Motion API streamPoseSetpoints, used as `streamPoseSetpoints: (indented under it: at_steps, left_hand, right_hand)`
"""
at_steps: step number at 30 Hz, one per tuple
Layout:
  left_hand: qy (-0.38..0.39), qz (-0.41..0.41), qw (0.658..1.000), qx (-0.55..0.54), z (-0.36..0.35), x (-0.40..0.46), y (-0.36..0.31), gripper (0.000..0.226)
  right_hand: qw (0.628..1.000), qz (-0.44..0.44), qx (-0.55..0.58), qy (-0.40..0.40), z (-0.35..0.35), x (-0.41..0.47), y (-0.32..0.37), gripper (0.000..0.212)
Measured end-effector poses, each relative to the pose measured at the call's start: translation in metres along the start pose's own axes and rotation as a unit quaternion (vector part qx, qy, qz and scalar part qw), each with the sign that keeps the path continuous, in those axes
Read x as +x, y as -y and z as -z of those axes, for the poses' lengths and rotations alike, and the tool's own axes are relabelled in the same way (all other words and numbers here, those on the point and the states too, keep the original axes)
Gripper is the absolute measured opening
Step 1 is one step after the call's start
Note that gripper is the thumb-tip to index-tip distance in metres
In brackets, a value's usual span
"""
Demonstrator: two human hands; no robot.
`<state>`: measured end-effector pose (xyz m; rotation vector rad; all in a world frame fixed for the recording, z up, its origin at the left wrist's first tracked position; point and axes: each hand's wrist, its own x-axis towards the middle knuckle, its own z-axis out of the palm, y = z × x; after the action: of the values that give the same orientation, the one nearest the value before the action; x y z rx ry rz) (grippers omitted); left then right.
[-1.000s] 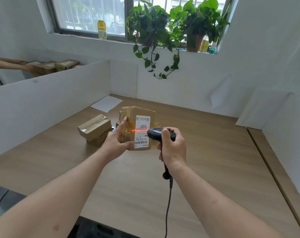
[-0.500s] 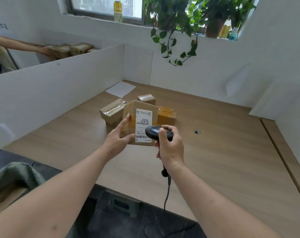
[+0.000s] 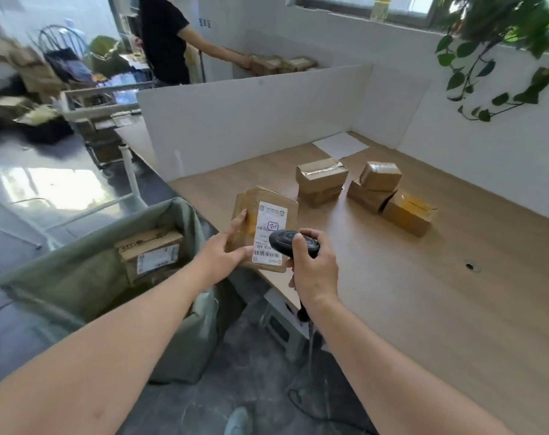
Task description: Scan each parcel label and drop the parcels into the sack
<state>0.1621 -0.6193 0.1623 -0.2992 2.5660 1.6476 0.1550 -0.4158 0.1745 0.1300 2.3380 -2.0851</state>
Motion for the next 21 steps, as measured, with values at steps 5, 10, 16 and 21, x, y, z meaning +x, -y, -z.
streamPoseSetpoints:
  at_steps: [5, 10, 16, 21]
  left_hand:
    - [-0.070, 0.041, 0.997, -0.001, 0.040, -0.052, 0.040, 0.078]
    - [-0.121, 0.078, 0.989, 0.015, 0.090, -0.082, 0.083, 0.077]
    - [-0.115, 0.111, 0.986, 0.047, 0.149, -0.079, 0.143, 0.078]
    - [-0.050, 0.138, 0.982, 0.117, 0.193, -0.053, 0.197, 0.082]
  right_hand:
    - [0.997, -0.013, -0.011, 0.069, -0.051, -0.029, -0.013, 0.004]
    - [0.991, -0.013, -0.028, 0.134, -0.105, -0.048, -0.014, 0.005]
    - [0.987, -0.029, -0.049, 0.151, -0.171, -0.055, -0.028, 0.010]
    - [0.988, -0.063, -0.080, 0.120, -0.230, -0.051, -0.045, 0.020]
